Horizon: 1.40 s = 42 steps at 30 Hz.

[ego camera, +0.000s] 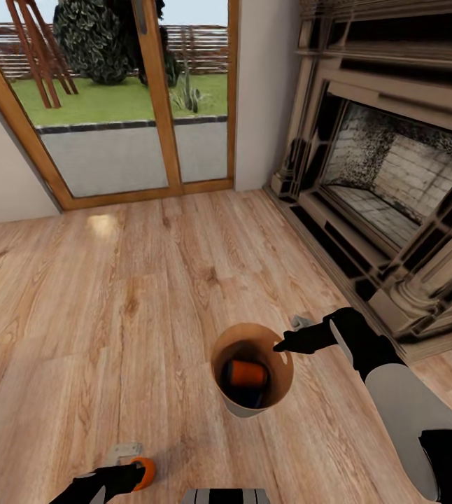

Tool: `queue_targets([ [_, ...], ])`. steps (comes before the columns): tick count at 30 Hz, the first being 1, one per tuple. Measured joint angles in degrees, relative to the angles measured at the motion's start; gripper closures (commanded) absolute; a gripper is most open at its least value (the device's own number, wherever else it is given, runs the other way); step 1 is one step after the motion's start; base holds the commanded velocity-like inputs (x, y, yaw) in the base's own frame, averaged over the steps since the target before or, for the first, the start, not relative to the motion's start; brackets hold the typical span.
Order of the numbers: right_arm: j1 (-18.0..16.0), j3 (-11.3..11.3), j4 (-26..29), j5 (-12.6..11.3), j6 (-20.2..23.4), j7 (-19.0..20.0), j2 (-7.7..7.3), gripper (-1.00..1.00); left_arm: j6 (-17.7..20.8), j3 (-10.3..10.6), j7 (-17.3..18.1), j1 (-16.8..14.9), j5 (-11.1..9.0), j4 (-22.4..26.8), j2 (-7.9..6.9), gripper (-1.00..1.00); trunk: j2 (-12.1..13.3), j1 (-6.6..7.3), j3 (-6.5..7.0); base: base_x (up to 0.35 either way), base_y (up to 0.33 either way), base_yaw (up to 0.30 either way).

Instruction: Put the three can of soda from the living room inside the tash can in the kitchen.

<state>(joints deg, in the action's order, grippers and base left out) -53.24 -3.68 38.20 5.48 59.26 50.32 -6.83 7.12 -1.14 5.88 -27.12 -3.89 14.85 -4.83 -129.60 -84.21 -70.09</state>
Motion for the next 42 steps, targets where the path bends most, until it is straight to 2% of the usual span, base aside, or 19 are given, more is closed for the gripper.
queue_targets([
  [13, 0.1, 0.0, 0.0, 0.1, -0.1, -0.1, 0.05, 1.00, -0.1, 0.0, 0.1, 0.1, 0.0, 0.0, 0.00, -1.00, 0.0, 0.00, 0.00, 0.057, 0.000, 0.000],
  [24, 0.1, 0.0, 0.0, -0.1, 0.0, -0.1, 0.15, 1.00, -0.1, 0.0, -0.1, 0.1, 0.0, 0.0, 0.00, -1.00, -4.4, -2.41, -1.97, 0.000, 0.000, 0.000],
  [42, 0.1, 0.0, 0.0, 0.1, -0.2, -0.1, 0.44, 1.00, -0.1, 0.0, 0.2, 0.1, 0.0, 0.0, 0.00, -1.00, -4.4, -2.42, -1.97, 0.033, -0.019, 0.000],
])
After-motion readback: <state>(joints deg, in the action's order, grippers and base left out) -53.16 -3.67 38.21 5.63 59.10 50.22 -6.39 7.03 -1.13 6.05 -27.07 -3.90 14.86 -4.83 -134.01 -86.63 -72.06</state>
